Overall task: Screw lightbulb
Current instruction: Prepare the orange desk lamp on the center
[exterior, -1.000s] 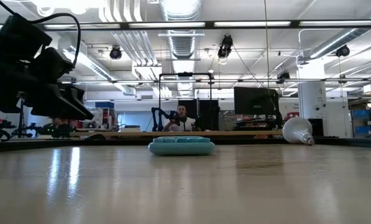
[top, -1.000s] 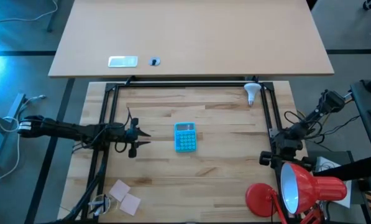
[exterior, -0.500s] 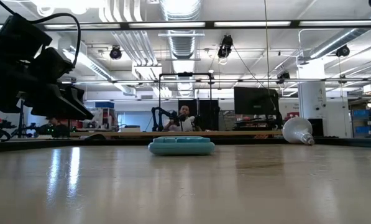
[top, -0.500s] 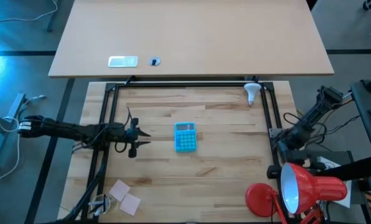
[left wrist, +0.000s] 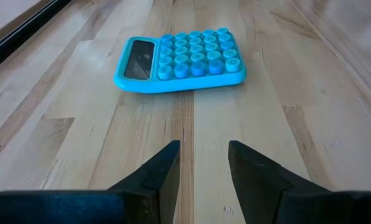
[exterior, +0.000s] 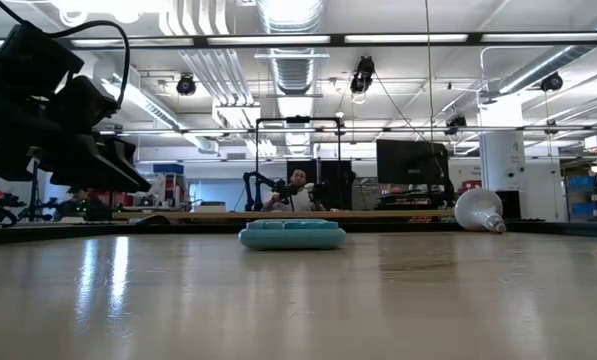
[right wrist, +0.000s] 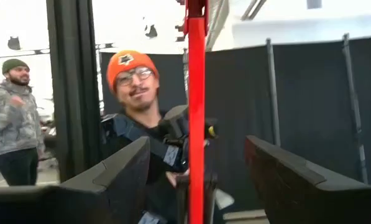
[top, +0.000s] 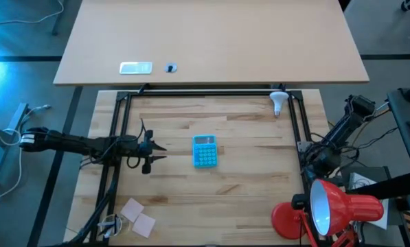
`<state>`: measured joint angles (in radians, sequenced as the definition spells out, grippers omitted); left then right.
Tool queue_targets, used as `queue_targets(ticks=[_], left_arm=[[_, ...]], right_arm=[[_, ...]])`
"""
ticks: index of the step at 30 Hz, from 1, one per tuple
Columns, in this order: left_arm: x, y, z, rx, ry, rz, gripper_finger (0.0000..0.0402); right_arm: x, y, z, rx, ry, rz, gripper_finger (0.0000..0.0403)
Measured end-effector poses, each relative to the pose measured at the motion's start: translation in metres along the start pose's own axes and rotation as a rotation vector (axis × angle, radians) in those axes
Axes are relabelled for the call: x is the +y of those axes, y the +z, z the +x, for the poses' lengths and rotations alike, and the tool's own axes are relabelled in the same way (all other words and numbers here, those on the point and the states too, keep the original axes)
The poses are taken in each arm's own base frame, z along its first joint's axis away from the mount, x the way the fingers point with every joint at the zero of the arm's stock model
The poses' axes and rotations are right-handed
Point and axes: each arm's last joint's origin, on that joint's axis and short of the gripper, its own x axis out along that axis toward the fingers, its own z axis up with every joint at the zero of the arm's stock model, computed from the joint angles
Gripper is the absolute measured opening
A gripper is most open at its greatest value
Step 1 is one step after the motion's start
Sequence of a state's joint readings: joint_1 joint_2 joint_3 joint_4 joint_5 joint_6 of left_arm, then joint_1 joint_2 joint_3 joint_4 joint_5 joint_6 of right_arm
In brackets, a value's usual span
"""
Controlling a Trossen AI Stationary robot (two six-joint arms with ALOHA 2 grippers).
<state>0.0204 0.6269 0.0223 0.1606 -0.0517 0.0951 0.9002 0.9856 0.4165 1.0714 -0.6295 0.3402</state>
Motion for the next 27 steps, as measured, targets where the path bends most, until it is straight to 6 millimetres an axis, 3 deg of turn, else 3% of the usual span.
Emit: queue_targets(ticks=[8,15,27], left_arm=[[0.000,0.000,0.000,-0.002,0.000,0.000,0.0127],[0.000,0.000,0.000,-0.004,0.000,0.000,0.0127],[0.000,0.000,0.000,-0.004,0.000,0.000,0.0127]], right_arm=[[0.002,0.000,0.024,-0.011,0.046,-0.035,0.0256],[-0.012,-0.007,0.045,0.012,0.010,-0.009,0.0254],[-0.017,-0.007,0.051,0.009,-0.009,-0.020,0.0239]])
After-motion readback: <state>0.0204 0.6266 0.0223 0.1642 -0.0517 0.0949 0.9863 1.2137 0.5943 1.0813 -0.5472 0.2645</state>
